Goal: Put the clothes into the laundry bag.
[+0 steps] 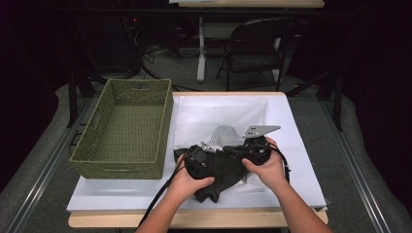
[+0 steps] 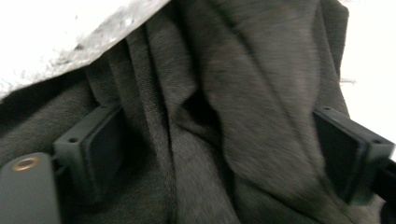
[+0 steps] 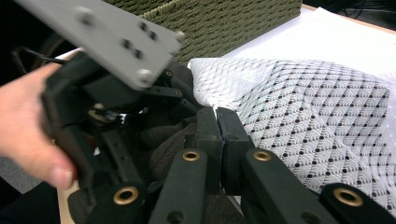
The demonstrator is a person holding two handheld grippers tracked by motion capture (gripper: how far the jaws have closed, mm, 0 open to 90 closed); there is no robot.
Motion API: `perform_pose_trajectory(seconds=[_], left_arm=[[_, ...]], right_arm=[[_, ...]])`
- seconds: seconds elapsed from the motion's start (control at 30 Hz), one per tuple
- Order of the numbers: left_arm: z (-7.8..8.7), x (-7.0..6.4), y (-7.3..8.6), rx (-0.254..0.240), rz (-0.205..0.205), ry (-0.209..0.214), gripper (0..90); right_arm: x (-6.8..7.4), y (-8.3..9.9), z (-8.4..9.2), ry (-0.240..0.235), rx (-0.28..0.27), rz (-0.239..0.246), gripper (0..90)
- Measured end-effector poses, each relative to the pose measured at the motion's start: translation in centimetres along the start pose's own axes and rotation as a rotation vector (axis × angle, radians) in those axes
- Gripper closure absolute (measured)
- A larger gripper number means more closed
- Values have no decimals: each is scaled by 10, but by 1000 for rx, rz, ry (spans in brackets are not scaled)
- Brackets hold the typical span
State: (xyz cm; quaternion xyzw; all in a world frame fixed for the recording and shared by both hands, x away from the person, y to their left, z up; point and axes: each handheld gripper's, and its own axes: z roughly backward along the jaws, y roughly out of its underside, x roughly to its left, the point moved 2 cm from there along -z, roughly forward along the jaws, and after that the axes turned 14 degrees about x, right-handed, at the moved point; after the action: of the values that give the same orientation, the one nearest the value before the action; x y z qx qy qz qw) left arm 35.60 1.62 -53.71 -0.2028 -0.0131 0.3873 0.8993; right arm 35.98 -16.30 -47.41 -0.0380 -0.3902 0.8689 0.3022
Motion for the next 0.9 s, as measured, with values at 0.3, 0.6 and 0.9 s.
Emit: perform_pose_trajectory(seconds=[0.3, 0.6, 0.9], left_arm=[[-7, -8, 2, 0, -27, -61, 89], [-12, -6, 0, 19, -31, -83, 196], [-12, -7, 1, -48, -24, -115, 337]], right_arm=[[-1, 1, 0, -1, -5, -4, 891], [2, 1, -2, 3, 9, 3, 891], [0, 2, -3, 2, 12, -1, 891]])
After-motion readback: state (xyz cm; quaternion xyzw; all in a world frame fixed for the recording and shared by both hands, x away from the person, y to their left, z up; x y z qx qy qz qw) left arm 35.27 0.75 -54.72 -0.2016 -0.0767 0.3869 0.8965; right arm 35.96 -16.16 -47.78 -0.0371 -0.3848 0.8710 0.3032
